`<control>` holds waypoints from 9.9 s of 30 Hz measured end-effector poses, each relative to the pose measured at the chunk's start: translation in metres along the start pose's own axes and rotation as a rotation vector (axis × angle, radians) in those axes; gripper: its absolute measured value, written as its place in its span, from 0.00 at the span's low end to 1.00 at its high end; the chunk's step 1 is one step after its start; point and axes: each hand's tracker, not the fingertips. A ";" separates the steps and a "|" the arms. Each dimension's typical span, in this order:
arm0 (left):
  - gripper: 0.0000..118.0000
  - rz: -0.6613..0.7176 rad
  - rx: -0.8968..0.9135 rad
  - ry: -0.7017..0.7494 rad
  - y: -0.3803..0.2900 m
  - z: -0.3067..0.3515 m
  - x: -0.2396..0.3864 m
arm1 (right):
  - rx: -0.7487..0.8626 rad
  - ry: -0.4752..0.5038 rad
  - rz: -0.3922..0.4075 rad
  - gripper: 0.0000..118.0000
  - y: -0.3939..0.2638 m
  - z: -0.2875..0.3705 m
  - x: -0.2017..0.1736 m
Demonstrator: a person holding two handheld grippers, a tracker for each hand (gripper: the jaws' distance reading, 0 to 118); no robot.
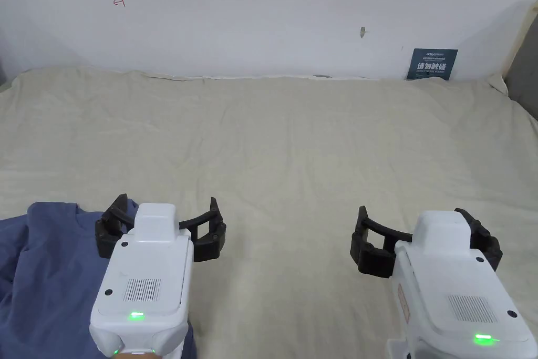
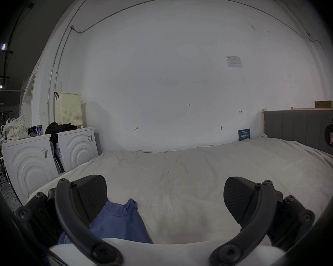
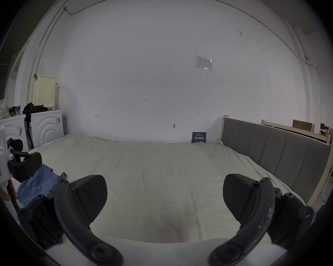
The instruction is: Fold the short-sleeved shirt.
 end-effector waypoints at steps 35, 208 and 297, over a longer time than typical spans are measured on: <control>0.00 0.071 -0.069 0.299 -0.011 0.043 -0.143 | 0.020 0.372 0.048 0.01 0.022 -0.024 -0.137; 0.04 0.079 -0.870 -0.233 -0.131 -0.038 0.060 | -0.113 -0.006 -0.043 0.02 -0.014 -0.016 0.053; 0.04 0.144 -0.583 0.001 0.021 -0.233 -0.104 | -0.385 -0.003 -0.203 0.05 0.038 -0.248 0.105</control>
